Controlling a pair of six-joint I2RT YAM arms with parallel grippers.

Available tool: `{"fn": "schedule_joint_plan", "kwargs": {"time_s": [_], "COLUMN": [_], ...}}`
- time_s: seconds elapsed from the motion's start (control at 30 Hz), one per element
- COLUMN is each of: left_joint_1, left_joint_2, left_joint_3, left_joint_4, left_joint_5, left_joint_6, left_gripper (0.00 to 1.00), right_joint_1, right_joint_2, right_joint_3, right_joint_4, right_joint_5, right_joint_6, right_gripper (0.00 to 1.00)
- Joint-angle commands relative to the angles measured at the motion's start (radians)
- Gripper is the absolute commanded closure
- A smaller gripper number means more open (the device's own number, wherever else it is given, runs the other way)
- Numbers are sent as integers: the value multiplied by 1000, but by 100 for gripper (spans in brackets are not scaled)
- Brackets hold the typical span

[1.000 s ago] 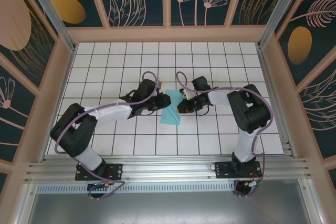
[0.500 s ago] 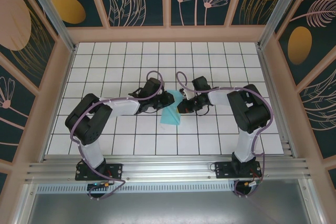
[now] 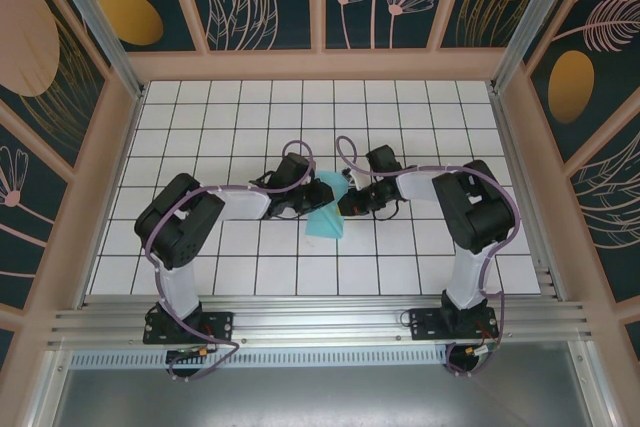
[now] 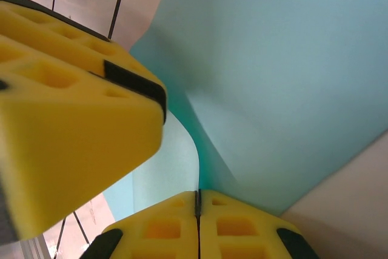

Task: Fold a paper plane with a square sheet of paper (pick it up from the middle)
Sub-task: Fold the triangle a second time at the center of the table.

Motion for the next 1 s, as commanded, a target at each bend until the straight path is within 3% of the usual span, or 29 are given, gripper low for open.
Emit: {"fn": "schedule_joint_plan", "kwargs": {"time_s": [0.0,0.57,0.87,0.97], "left_joint_1": [5,4,6,6], "left_joint_2": [19,41,42,41], "left_joint_3": [-23,-115,-129,-131], "left_joint_4": [18,-10,-12,-7], "left_joint_5": [-5,-82,-91,-91], "left_joint_6": [-5,21,33,31], "left_gripper": [79,82,84,84], "right_joint_1": [-3,-2,-22,-21], "right_joint_2": [57,39,-170,-224], "right_joint_3": [-8,8,-24,-60], "right_joint_4": [-18,-16,3,25], "right_joint_5": [67,60,133,100], "right_joint_6": [-23,6,124,165], "right_gripper": [92,86,70,69]}}
